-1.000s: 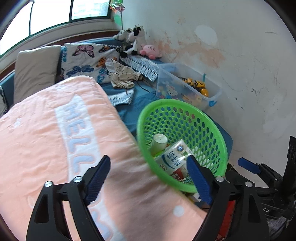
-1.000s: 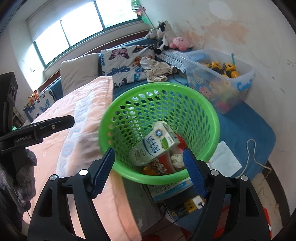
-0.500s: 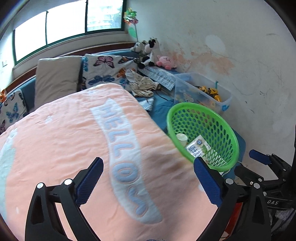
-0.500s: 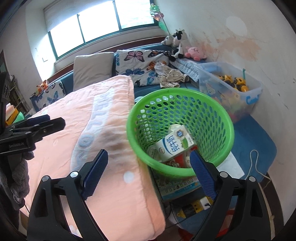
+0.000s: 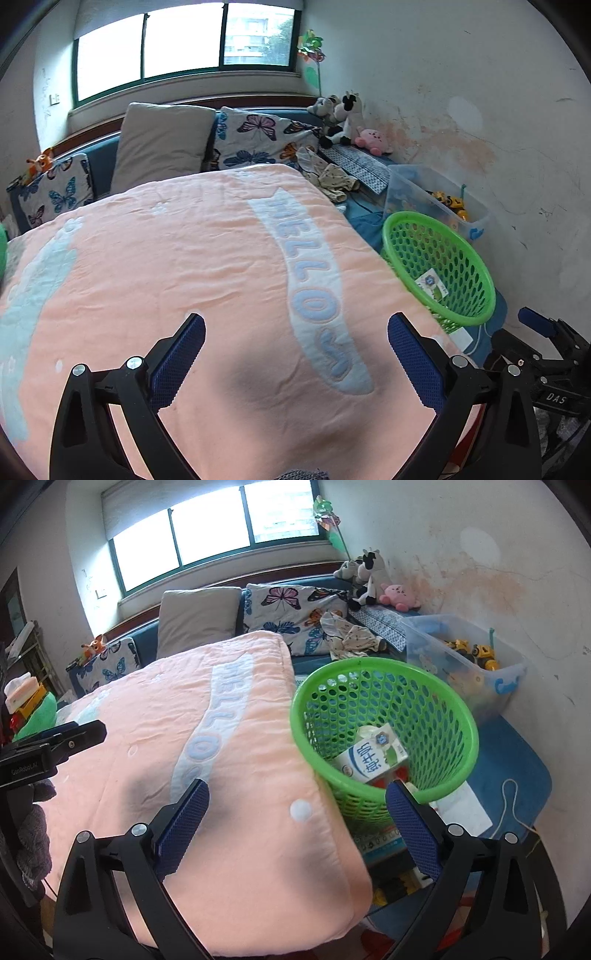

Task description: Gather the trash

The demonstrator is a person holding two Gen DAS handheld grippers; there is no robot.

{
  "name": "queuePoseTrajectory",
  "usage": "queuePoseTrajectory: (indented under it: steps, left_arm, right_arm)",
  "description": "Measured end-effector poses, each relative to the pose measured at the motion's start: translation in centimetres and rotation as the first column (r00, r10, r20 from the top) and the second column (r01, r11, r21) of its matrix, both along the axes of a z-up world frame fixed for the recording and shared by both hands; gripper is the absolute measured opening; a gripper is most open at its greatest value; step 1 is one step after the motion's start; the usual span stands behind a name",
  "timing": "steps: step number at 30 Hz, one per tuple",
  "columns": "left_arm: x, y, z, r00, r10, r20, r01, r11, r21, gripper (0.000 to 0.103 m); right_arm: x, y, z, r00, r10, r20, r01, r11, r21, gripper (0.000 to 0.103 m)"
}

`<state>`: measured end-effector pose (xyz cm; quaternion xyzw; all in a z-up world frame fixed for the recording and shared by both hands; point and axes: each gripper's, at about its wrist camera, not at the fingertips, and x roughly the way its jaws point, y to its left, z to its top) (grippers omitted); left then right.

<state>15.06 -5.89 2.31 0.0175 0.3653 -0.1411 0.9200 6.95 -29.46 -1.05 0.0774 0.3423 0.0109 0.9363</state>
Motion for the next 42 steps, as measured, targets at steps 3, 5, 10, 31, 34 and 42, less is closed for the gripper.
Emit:
queuePoseTrajectory:
  steps: [3, 5, 10, 31, 34, 42]
  left_arm:
    - [-0.9, 1.1, 0.0, 1.000, 0.028, 0.014, -0.028, 1.000, 0.004, 0.096]
    - [-1.5, 1.7, 0.0, 0.999, 0.040, 0.023, -0.040, 0.999, 0.007, 0.096]
    - [-2.8, 2.6, 0.1, 0.997, 0.069, 0.045, -0.070, 0.997, 0.011, 0.096]
    - [-5.6, 4.8, -0.5, 0.987, 0.138, 0.077, -0.141, 0.989, 0.032, 0.096]
    - [-5.8, 4.9, -0.6, 0.987, 0.141, 0.077, -0.144, 0.989, 0.031, 0.096]
    - [-6.3, 5.0, -0.5, 0.984, 0.151, 0.096, -0.154, 0.988, 0.030, 0.096]
  right_arm:
    - [-0.3, 0.5, -0.1, 1.000, 0.002, -0.005, -0.002, 1.000, -0.001, 0.096]
    - [-0.5, 0.6, -0.1, 1.000, 0.006, -0.006, -0.006, 1.000, 0.004, 0.096]
    - [-1.1, 1.5, 0.1, 1.000, 0.024, 0.004, -0.024, 1.000, 0.000, 0.097]
    - [-1.0, 3.6, 0.5, 0.996, 0.089, 0.015, -0.089, 0.996, -0.008, 0.098]
    - [-1.0, 3.6, 0.6, 0.996, 0.092, 0.016, -0.092, 0.996, -0.009, 0.098]
    - [-1.1, 3.8, 0.8, 0.995, 0.098, 0.024, -0.098, 0.995, -0.005, 0.098]
